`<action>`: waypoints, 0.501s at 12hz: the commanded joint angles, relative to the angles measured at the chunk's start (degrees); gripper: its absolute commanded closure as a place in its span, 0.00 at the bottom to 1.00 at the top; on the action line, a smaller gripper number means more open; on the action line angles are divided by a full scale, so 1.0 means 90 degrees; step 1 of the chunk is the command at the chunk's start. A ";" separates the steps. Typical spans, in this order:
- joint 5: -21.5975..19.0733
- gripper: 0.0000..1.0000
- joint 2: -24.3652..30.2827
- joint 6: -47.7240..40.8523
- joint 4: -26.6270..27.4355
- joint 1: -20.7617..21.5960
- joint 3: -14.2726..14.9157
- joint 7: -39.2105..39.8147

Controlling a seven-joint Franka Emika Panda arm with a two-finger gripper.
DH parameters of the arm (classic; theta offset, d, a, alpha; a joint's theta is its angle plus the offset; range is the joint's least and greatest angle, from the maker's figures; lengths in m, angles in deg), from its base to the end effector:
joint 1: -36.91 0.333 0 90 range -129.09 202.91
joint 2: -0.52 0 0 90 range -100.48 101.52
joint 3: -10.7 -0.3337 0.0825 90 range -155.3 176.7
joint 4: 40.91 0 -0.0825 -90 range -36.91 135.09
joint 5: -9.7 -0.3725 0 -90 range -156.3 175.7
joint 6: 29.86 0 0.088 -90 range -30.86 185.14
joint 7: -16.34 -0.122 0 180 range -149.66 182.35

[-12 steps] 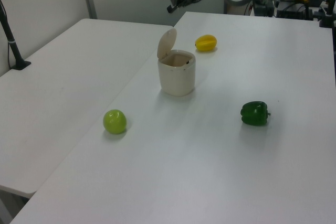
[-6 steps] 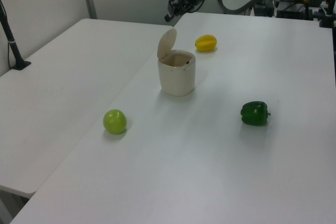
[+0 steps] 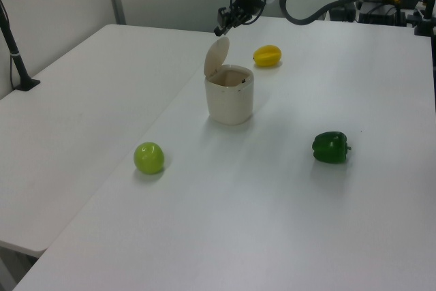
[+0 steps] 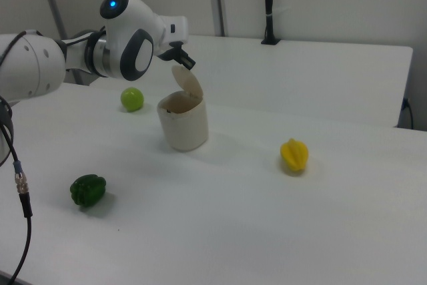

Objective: Close garbage bin
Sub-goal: 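Push the raised lid down onto the bin rim with the gripper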

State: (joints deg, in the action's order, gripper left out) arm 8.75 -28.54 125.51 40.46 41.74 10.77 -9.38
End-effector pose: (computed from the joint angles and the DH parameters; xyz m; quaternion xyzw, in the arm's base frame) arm 0.7579 0.0628 0.5077 -0.9076 0.1734 -0.3672 0.1061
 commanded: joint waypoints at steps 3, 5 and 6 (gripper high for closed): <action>0.0018 1.00 0.0171 -0.1516 0.0031 0.0079 0.0041 0.0094; -0.0127 1.00 0.0269 -0.2269 0.0041 0.0088 0.0031 0.0337; -0.0254 1.00 0.0269 -0.2495 0.0041 0.0088 0.0031 0.0484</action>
State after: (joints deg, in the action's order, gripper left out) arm 8.64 -27.87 109.17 40.17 41.79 10.65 -8.41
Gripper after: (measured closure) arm 0.991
